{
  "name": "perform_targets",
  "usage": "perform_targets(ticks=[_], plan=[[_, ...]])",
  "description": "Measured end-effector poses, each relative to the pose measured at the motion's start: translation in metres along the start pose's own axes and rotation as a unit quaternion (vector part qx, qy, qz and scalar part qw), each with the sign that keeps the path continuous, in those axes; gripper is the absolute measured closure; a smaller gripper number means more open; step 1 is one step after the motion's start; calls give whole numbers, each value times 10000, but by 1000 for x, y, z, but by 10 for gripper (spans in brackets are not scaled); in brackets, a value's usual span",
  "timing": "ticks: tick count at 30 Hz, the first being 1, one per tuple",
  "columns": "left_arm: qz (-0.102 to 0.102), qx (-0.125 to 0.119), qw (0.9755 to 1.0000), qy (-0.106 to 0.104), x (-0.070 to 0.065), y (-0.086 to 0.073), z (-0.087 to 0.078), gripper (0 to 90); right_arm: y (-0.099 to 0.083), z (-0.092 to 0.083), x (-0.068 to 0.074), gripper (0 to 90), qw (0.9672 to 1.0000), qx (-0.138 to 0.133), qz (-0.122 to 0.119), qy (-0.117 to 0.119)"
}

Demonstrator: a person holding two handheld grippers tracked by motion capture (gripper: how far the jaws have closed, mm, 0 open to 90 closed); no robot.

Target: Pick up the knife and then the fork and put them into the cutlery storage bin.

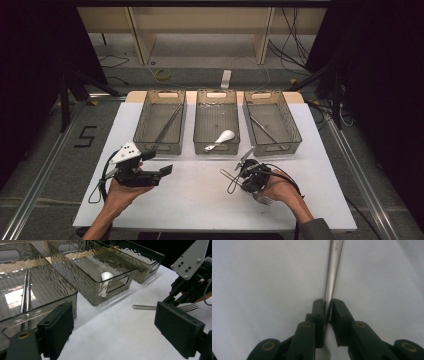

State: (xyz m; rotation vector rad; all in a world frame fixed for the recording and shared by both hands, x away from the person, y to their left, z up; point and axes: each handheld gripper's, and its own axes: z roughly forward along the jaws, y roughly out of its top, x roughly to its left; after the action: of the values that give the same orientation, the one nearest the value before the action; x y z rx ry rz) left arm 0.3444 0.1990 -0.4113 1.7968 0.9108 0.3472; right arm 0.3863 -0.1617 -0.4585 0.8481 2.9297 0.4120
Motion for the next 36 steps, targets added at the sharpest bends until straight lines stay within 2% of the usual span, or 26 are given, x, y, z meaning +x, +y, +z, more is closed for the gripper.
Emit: perform_targets(ticks=[17, 19, 24, 28, 36], plan=[[-1, 4, 10000, -1, 0, 0, 0, 152, 1, 0, -1, 834, 10000, 10, 47, 23], [3, 7, 10000, 10, 0, 0, 0, 152, 1, 0, -4, 842, 9999, -1, 90, 105], [-17, 0, 10000, 7, 2, 0, -1, 153, 1, 0, -2, 845, 10000, 20, 17, 45], [-25, 8, 10000, 1, 1, 0, 0, 153, 1, 0, -2, 847, 9999, -31, -129, -4], [-25, 9, 10000, 3, 1, 0, 0, 153, 0, -5, -4, 849, 9999, -122, -73, -22]])
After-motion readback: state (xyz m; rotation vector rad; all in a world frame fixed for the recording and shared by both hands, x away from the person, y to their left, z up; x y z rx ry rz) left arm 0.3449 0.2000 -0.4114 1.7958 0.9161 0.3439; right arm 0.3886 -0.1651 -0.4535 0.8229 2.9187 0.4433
